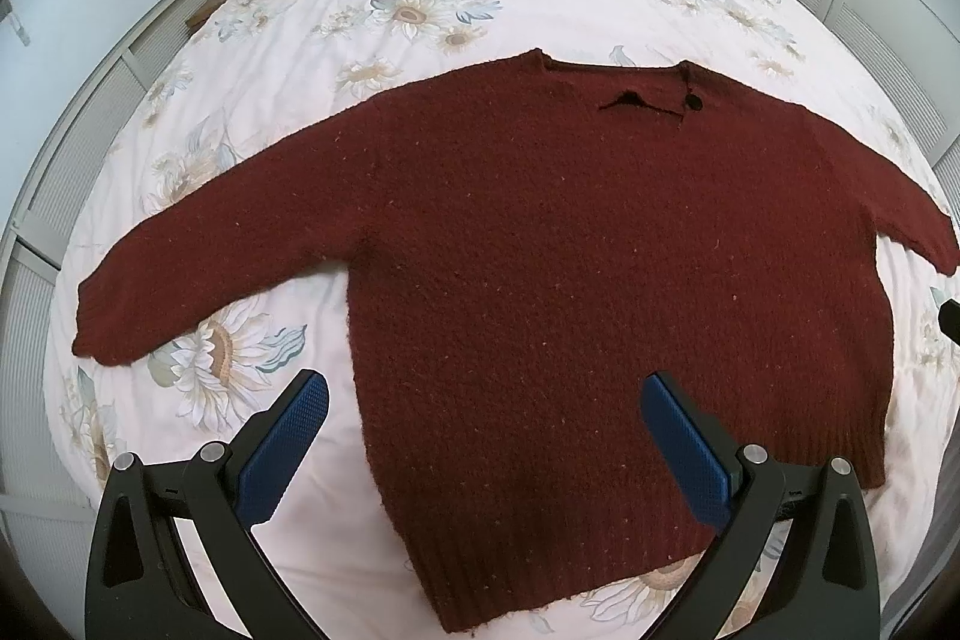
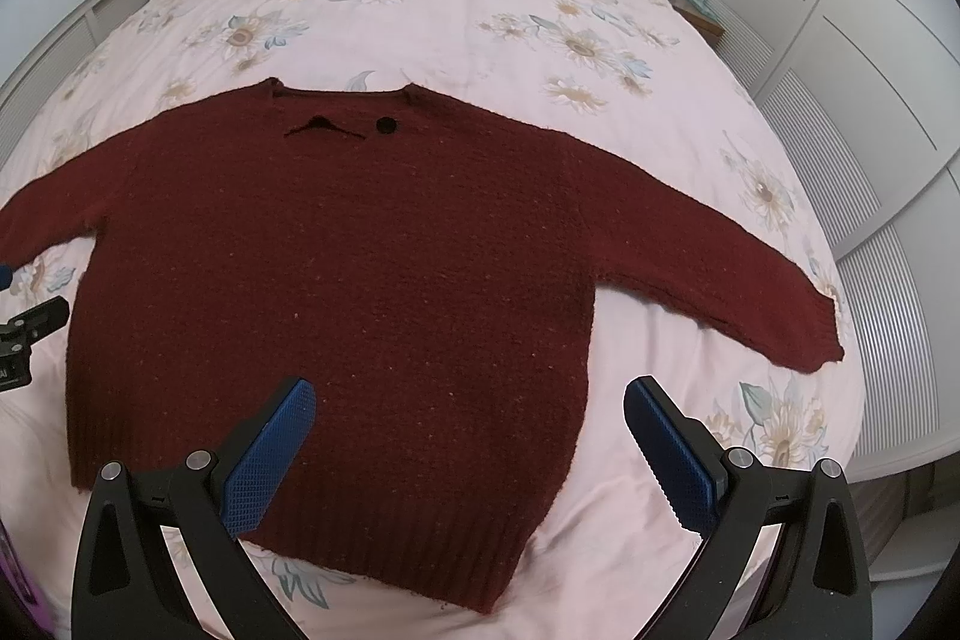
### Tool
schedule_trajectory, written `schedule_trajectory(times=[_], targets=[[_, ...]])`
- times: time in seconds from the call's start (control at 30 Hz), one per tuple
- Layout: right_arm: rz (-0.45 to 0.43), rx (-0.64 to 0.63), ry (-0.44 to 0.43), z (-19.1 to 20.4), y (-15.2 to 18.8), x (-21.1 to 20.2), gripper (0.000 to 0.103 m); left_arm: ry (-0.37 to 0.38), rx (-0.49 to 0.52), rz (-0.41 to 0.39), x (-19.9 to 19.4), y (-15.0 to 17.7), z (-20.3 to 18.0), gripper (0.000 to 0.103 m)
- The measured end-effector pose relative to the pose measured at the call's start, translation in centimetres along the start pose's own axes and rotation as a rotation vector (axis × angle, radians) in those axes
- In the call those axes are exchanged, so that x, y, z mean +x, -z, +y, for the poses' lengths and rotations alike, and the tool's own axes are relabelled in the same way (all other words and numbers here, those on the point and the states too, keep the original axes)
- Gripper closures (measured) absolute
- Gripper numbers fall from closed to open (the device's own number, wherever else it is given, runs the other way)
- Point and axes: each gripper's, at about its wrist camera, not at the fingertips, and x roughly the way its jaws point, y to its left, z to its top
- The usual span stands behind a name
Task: Fold small clothes
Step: 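Move the right gripper to the sweater sleeve cuff and grasp it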
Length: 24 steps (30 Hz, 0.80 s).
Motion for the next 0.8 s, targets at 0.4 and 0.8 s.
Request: schedule_trajectory(times=[0.4,0.8], targets=[[-0.044,0.103,-0.025,-4.4,-0.9,2.4,0.000,-0.024,0.011,0.011,1.3,-1.1,0.6,0.001],[0.060,0.557,0.116,-25.5,-0.5,13.2,0.000,-0.032,-0.006,0.028,5.4,-5.4,2.1,0.001]])
